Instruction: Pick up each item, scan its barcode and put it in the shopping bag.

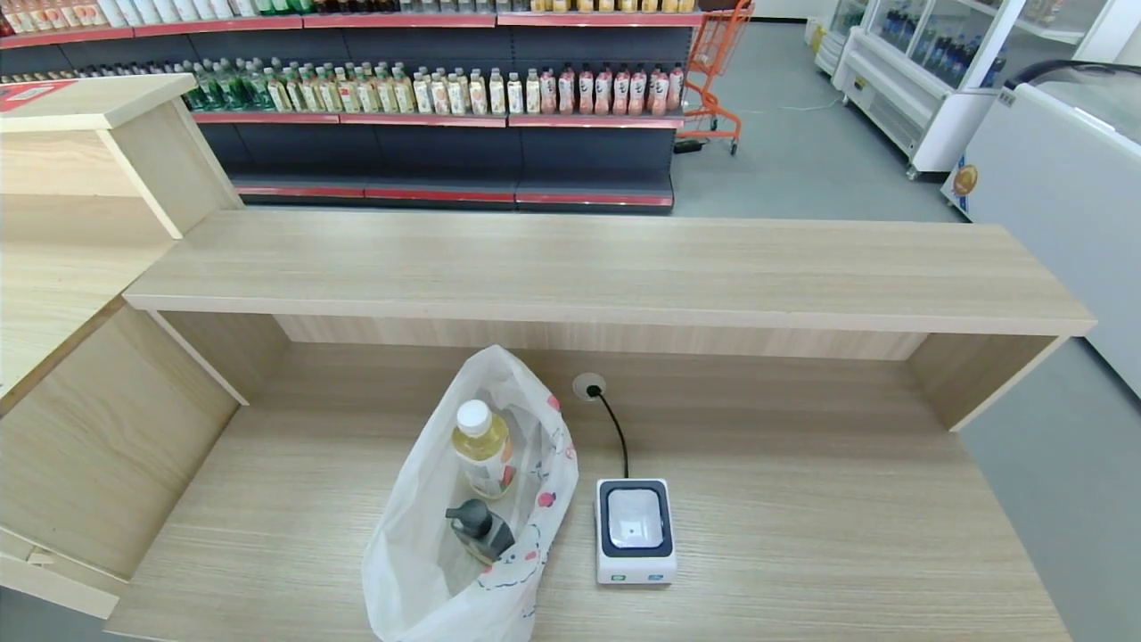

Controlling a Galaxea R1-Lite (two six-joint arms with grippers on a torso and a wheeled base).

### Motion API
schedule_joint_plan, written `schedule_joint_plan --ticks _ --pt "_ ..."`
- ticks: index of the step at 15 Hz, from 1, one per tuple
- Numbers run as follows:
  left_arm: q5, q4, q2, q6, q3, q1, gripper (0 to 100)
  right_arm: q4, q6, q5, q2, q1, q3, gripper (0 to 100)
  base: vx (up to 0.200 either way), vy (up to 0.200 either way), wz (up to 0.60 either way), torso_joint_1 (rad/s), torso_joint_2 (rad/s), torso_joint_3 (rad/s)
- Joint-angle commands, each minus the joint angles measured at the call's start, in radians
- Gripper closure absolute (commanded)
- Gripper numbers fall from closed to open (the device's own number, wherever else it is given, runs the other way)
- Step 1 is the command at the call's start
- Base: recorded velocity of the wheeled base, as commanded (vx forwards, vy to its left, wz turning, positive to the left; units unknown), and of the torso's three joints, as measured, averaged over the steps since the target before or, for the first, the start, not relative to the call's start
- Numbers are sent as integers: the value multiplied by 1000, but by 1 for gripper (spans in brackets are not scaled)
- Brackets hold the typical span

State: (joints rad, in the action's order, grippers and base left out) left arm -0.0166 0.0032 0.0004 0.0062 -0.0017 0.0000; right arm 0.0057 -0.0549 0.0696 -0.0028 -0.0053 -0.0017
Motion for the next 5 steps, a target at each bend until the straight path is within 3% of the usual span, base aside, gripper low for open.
schedule_joint_plan --ticks 1,5 --pt "0 0 0 0 0 0 0 0 0 -1 3 1 0 100 0 0 0 0 0 0" --pt "0 0 0 0 0 0 0 0 0 -1 3 1 0 100 0 0 0 0 0 0"
